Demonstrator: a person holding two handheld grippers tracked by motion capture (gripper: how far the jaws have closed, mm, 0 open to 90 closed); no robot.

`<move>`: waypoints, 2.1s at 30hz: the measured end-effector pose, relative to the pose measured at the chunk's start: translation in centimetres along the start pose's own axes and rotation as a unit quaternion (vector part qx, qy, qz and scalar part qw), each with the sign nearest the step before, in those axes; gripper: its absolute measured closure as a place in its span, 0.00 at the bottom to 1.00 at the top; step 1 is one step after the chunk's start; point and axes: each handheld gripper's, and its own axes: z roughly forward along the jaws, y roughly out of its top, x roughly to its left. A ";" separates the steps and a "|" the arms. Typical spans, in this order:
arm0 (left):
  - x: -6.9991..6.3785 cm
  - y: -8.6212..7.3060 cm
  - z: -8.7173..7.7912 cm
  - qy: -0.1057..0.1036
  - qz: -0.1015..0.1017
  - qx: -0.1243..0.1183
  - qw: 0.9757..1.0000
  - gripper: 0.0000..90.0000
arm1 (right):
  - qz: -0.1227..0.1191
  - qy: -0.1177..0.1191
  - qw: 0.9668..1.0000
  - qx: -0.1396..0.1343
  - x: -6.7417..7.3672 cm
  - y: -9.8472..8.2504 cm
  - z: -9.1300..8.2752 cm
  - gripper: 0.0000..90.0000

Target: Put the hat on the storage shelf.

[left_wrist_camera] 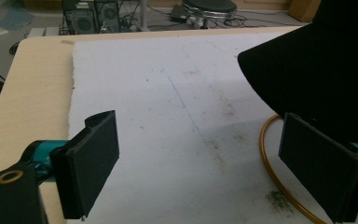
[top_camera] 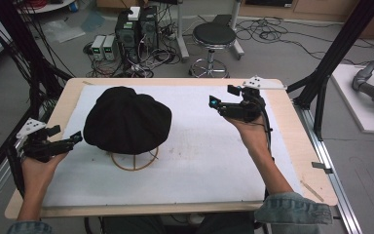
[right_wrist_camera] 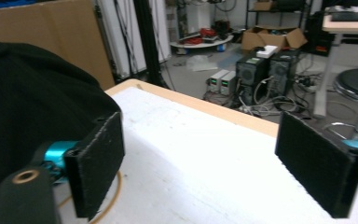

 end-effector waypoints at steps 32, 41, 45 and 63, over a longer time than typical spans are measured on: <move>-0.1 0.0 0.1 -0.001 0.002 -0.002 1.000 0.14 | 0.043 -0.089 0.995 0.014 -4.1 -9.1 -6.3 0.13; -0.2 -0.1 0.1 -0.003 0.003 0.000 1.000 0.14 | 0.071 -0.110 0.991 0.027 -5.4 -11.4 -7.4 0.13; -0.2 -0.1 0.1 -0.003 0.004 -0.002 1.000 0.14 | 0.080 -0.116 0.990 0.027 -6.0 -11.8 -7.7 0.13; -0.3 -0.1 0.1 -0.004 0.004 -0.002 1.000 0.14 | 0.081 -0.112 0.990 0.028 -6.0 -12.0 -7.6 0.13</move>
